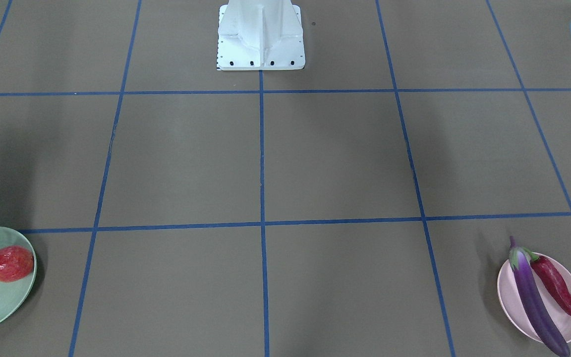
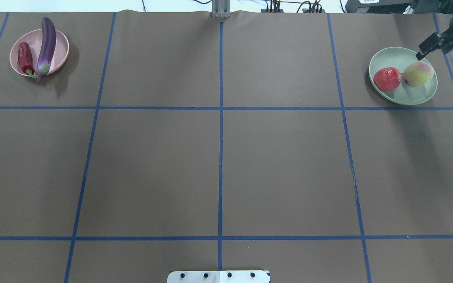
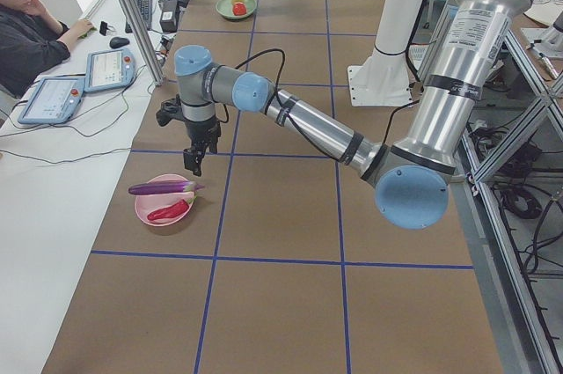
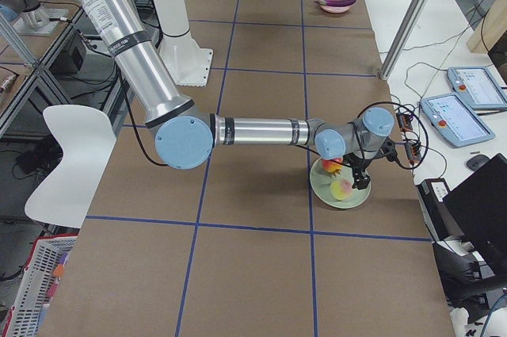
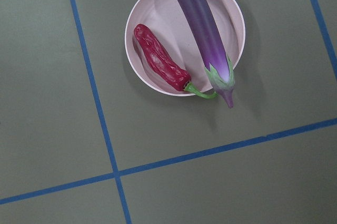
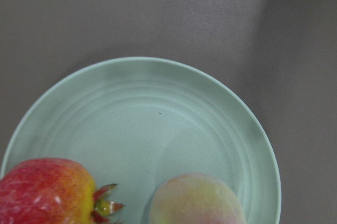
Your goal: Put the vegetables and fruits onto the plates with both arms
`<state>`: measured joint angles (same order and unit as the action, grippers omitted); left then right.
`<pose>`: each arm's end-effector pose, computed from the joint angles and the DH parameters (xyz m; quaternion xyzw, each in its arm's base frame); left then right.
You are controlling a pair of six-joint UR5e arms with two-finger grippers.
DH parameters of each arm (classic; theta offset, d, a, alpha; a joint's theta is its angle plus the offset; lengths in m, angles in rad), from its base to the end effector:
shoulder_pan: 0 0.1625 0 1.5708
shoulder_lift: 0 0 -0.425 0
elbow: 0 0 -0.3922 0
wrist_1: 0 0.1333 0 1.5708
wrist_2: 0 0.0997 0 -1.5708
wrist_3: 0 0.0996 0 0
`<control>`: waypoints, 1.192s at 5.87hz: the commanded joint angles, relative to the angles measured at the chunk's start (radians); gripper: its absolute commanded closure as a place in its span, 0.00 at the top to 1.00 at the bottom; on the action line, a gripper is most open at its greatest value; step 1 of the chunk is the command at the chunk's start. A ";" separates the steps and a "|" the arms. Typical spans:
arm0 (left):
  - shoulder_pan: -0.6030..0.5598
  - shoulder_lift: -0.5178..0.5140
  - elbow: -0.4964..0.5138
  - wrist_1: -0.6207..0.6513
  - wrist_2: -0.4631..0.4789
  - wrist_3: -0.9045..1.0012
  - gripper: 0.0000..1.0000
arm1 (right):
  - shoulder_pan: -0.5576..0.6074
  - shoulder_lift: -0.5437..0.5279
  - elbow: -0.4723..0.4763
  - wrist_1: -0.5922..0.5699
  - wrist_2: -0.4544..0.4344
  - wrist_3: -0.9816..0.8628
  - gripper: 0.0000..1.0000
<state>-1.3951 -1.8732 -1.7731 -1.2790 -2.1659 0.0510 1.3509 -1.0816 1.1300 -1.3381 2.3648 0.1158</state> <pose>0.0259 -0.5893 0.4381 0.0832 0.2973 0.1385 0.9410 -0.0934 -0.7032 0.5581 0.0634 -0.3990 -0.1016 0.9091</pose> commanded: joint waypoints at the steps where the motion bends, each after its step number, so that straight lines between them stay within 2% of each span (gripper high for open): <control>1: -0.048 0.008 0.000 0.035 -0.005 0.056 1.00 | 0.069 -0.075 0.266 -0.263 0.034 -0.008 1.00; 2: -0.089 0.064 -0.005 0.023 -0.009 0.058 1.00 | 0.080 -0.177 0.438 -0.353 0.037 -0.013 1.00; 3: -0.105 0.086 -0.014 0.036 -0.017 0.085 1.00 | 0.091 -0.310 0.584 -0.361 0.039 -0.012 1.00; 4: -0.105 0.139 -0.020 0.032 -0.093 0.067 1.00 | 0.124 -0.404 0.653 -0.351 0.051 -0.011 1.00; 5: -0.108 0.152 -0.017 0.027 -0.157 0.063 1.00 | 0.145 -0.438 0.671 -0.351 0.056 -0.011 1.00; 6: -0.117 0.198 -0.020 0.014 -0.158 0.082 1.00 | 0.154 -0.484 0.672 -0.348 0.062 -0.013 1.00; 7: -0.120 0.224 0.021 -0.069 -0.154 0.089 1.00 | 0.154 -0.497 0.653 -0.349 0.054 -0.018 1.00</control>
<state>-1.5111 -1.6791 -1.7795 -1.2883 -2.3173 0.1313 1.5010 -1.5564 1.7925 -1.6871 2.4223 0.1015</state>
